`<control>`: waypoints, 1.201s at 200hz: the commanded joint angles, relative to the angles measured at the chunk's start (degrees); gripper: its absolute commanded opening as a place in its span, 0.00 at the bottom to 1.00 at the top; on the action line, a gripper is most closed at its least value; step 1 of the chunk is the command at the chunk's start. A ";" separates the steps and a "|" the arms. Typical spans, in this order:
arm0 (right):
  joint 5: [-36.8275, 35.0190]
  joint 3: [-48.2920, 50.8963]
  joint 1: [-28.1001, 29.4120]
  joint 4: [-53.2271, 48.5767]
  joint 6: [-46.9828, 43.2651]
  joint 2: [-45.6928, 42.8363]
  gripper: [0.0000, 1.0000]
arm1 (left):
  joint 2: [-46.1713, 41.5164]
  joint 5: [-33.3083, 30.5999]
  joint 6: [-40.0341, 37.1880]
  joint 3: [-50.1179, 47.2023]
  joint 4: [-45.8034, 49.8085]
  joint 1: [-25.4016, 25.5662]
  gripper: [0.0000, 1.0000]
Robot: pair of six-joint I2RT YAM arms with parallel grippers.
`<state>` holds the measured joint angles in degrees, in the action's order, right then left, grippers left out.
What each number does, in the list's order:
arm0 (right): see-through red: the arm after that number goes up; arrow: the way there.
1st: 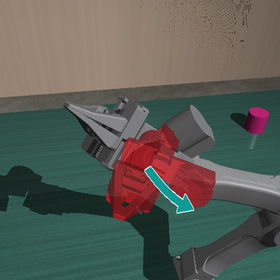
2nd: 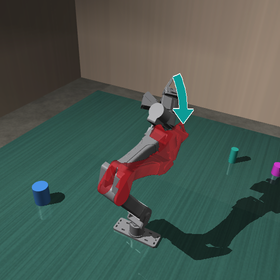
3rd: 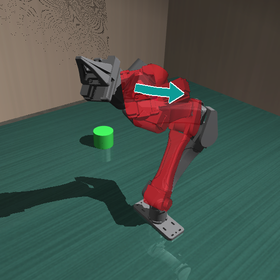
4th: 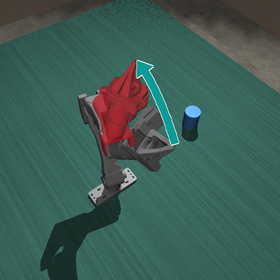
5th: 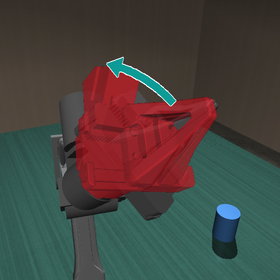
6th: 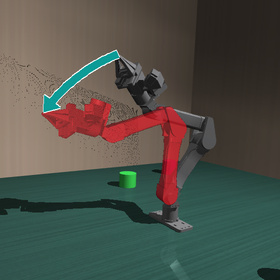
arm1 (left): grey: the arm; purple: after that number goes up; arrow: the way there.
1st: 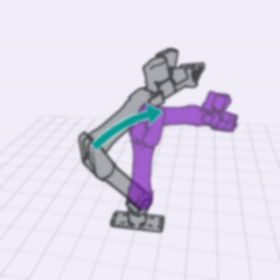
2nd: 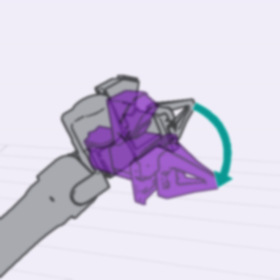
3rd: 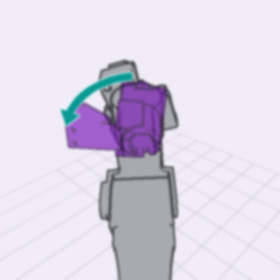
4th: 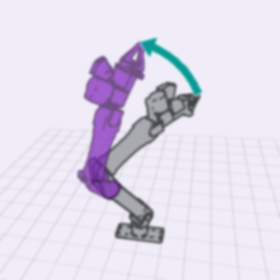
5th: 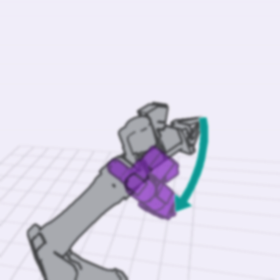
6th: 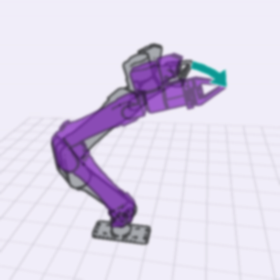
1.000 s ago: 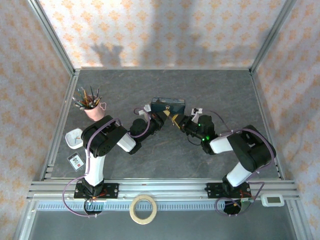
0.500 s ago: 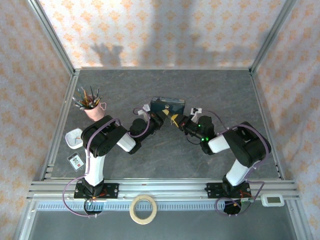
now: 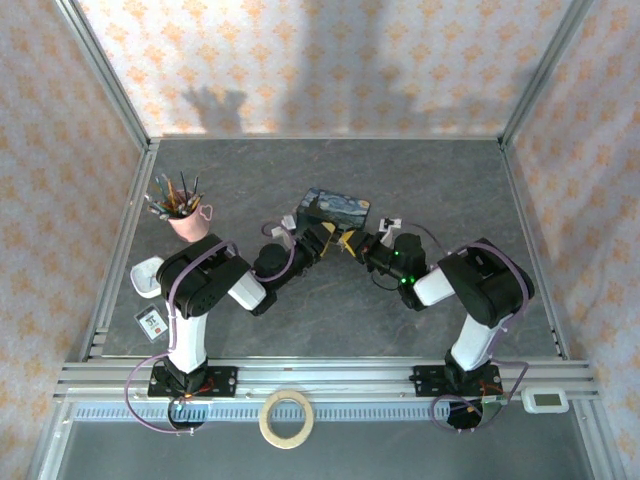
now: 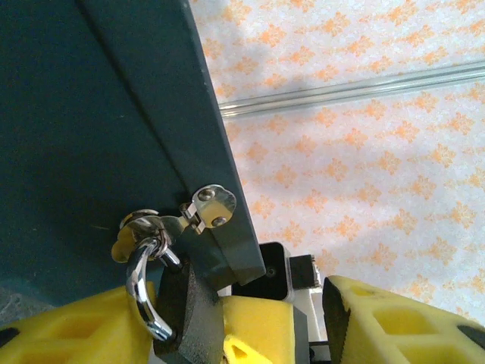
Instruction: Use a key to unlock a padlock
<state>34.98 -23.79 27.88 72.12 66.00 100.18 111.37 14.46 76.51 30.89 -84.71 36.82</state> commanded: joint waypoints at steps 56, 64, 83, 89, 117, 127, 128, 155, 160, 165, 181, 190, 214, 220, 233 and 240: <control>0.19 1.44 0.29 3.79 -1.03 1.32 0.00 | -1.64 -1.44 -1.15 -1.00 -0.90 0.17 0.65; 0.09 1.73 0.26 3.73 -1.30 1.60 0.00 | -3.05 -1.75 -2.18 -1.27 2.28 0.18 0.65; -0.27 2.47 0.31 3.82 -1.44 2.27 0.00 | -5.73 -2.85 -4.26 -1.54 10.87 0.18 0.66; -0.26 2.73 0.26 4.03 -1.32 2.47 0.00 | -6.11 -3.03 -4.56 -1.63 12.56 0.18 0.66; -0.13 4.00 0.34 6.87 0.36 3.56 0.00 | -4.93 -2.28 -3.04 -1.80 13.70 0.17 0.67; -0.03 4.34 0.33 8.69 1.54 4.31 0.00 | -3.99 -1.83 -1.71 -1.80 12.77 0.31 0.67; -0.02 4.35 0.33 8.89 1.61 4.36 0.00 | -3.89 -1.82 -1.54 -1.80 12.66 0.34 0.67; 0.08 4.63 1.16 12.68 4.15 6.36 0.00 | -2.39 -1.57 1.24 -1.46 10.45 0.99 0.67; -0.13 4.63 1.36 12.93 4.29 6.63 0.00 | -2.39 -1.67 1.48 -1.30 10.44 1.16 0.67; -0.18 4.71 1.62 13.06 4.41 7.04 0.00 | -2.39 -1.78 1.67 -1.23 10.64 1.36 0.67; -0.61 5.06 2.39 13.54 4.86 7.89 0.00 | -2.39 -2.25 1.90 -0.93 12.30 1.68 0.67; -0.99 5.47 2.78 13.96 5.31 8.44 0.00 | -2.44 -2.70 1.98 -1.01 13.37 1.82 0.67; -2.51 6.93 3.63 15.30 7.04 9.84 0.00 | -3.84 -4.22 2.65 -1.92 15.73 1.93 0.67; -2.84 7.28 3.76 15.56 7.48 10.17 0.00 | -4.26 -4.70 2.83 -2.42 16.13 1.94 0.67; -3.41 7.94 4.12 16.32 8.32 10.82 0.00 | -5.04 -5.36 3.12 -3.15 16.84 2.03 0.67; -3.68 8.21 4.20 16.70 8.83 11.19 0.00 | -5.31 -5.49 3.14 -3.29 17.42 2.11 0.67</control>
<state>33.23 -17.04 31.40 84.18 72.58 109.86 108.33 11.51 78.22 29.10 -69.87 38.63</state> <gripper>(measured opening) 0.042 0.672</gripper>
